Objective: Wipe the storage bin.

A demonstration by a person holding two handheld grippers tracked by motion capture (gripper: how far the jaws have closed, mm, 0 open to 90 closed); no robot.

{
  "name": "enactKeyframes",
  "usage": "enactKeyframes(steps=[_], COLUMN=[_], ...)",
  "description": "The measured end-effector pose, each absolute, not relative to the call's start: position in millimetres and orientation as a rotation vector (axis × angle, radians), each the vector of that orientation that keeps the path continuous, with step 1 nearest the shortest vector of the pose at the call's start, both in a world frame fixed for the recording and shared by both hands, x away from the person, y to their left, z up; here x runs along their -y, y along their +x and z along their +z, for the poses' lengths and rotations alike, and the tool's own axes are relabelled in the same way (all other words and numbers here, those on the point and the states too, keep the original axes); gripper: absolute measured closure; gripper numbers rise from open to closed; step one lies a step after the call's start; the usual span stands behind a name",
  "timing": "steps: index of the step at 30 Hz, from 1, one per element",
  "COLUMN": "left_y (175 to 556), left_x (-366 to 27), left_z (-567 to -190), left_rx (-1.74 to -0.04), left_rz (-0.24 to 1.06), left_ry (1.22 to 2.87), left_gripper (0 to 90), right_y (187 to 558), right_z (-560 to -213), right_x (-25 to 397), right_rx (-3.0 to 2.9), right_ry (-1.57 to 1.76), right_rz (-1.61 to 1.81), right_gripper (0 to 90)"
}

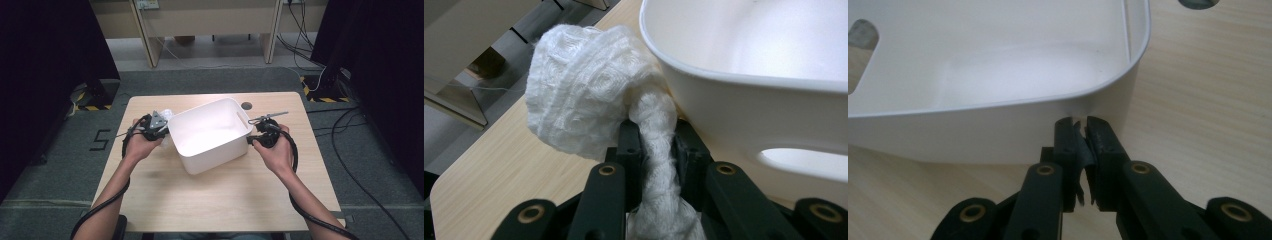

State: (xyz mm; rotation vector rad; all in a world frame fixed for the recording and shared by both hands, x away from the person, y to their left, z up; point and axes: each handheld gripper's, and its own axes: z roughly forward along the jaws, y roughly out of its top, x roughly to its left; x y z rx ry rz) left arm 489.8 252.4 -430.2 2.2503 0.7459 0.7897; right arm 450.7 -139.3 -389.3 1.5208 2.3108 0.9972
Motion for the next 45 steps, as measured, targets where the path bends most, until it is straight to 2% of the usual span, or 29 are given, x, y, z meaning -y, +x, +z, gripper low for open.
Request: enactKeyframes(steps=[5, 14, 23, 33, 45], left_y=[479.4, 445.1, 426.5, 400.6, 382.8], left_x=[-241.5, -193.6, -187.5, -183.4, -169.0], left_z=[-428.9, -425.7, -427.3, -423.1, -420.2], left_rx=[-0.652, -0.481, -0.636, -0.696, -0.649], left_rz=[0.739, 0.736, 0.728, 0.713, 0.680], left_ry=[2.261, 2.327, 2.271, 2.218, 2.215], left_gripper=[76.9, 76.8, 76.6, 76.6, 76.6], right_y=[468.3, 481.8, 481.6, 472.8, 473.1], right_z=[-390.0, -390.5, -386.2, -372.0, -382.1], right_x=[139.6, 130.3, 133.3, 131.0, 116.9], right_rx=[-2.267, -2.203, -2.125, -2.050, -2.121], right_ry=[1.516, 1.536, 1.579, 1.569, 1.560], right_rz=[0.980, 0.982, 1.036, 1.156, 1.057], right_gripper=[83.6, 85.1, 79.4, 69.4, 75.1])
